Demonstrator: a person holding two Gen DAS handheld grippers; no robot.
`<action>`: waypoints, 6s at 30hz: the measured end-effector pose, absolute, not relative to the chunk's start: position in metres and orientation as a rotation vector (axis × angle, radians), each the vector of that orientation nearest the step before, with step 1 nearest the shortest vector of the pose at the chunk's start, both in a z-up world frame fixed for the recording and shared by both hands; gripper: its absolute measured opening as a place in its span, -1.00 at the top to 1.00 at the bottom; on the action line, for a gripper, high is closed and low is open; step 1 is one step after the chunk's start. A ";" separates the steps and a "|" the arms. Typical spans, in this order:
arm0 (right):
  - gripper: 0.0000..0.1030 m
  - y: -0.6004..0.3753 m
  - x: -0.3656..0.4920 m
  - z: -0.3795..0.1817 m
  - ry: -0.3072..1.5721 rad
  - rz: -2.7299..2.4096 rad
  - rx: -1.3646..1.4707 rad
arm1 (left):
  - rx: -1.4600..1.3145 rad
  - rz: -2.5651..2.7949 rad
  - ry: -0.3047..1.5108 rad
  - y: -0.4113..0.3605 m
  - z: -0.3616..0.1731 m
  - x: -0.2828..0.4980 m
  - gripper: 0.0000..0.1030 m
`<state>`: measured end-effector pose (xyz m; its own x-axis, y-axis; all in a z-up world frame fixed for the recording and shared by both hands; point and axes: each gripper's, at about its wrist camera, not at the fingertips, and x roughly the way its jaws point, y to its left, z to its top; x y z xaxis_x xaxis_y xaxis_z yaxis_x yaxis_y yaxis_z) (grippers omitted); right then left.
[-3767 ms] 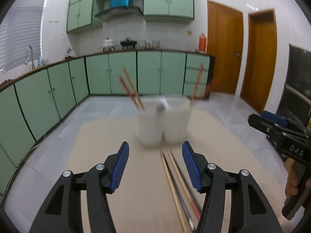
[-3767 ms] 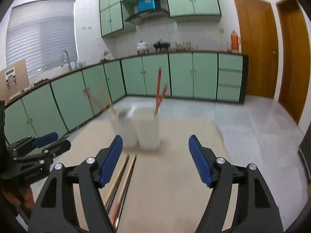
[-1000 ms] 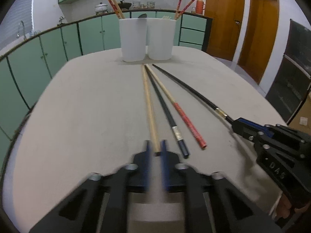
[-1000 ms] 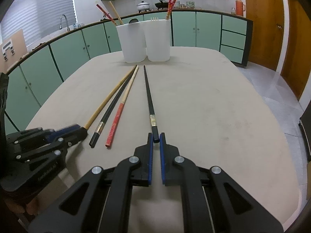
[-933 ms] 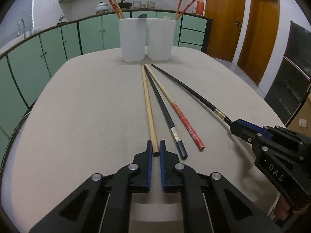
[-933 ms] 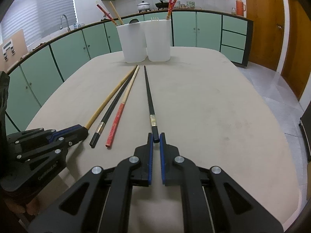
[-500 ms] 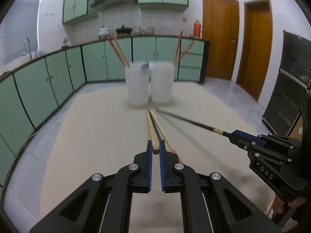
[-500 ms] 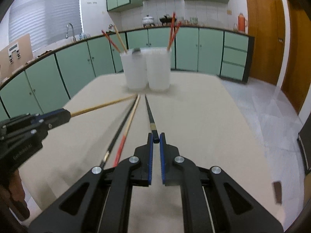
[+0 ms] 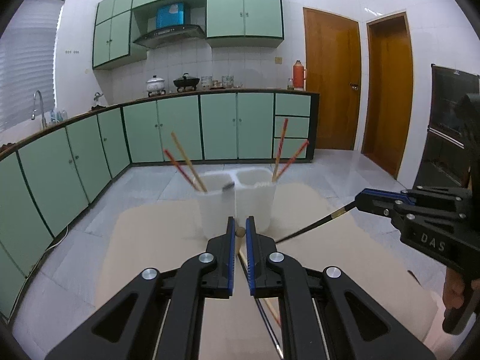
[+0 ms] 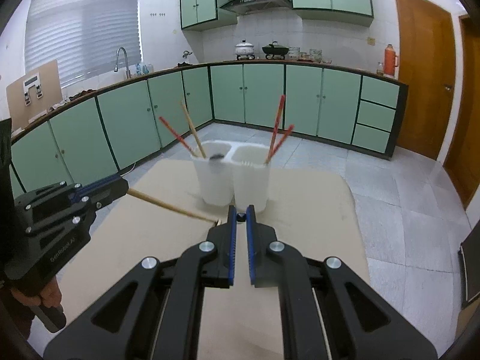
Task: Organize utensils
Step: 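Lift both chopsticks and carry them over the white holder, then open both grippers to drop the chopsticks into the holder, then move both tools back and grasp the red-patterned chopstick with the right gripper, then grasp the last black chopstick with the left gripper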
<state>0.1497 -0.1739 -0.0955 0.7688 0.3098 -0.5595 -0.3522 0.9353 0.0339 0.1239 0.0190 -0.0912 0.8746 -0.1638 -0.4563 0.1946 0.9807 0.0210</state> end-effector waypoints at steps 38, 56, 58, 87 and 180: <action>0.90 -0.161 0.297 0.089 0.442 0.480 -0.112 | 0.111 -0.222 0.192 0.023 0.087 0.237 0.88; 0.82 -0.149 0.353 -0.001 0.590 0.452 -0.059 | 0.015 -0.164 0.384 0.036 -0.002 0.326 0.83; 0.81 -0.151 0.348 0.000 0.579 0.440 -0.059 | 0.008 -0.166 0.387 0.040 -0.004 0.322 0.75; -0.73 -0.196 0.115 -0.140 0.456 0.210 -0.050 | -0.047 -0.093 0.516 0.054 -0.134 0.108 -0.29; 0.89 -0.197 0.061 -0.246 0.679 0.148 0.045 | -0.013 -0.081 0.771 -0.022 -0.252 0.073 0.85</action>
<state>0.0615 -0.1965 -0.2459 0.7680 0.1507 -0.6224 -0.1217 0.9886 0.0892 0.0727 -0.0216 -0.2517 0.7144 -0.0780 -0.6954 0.0685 0.9968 -0.0415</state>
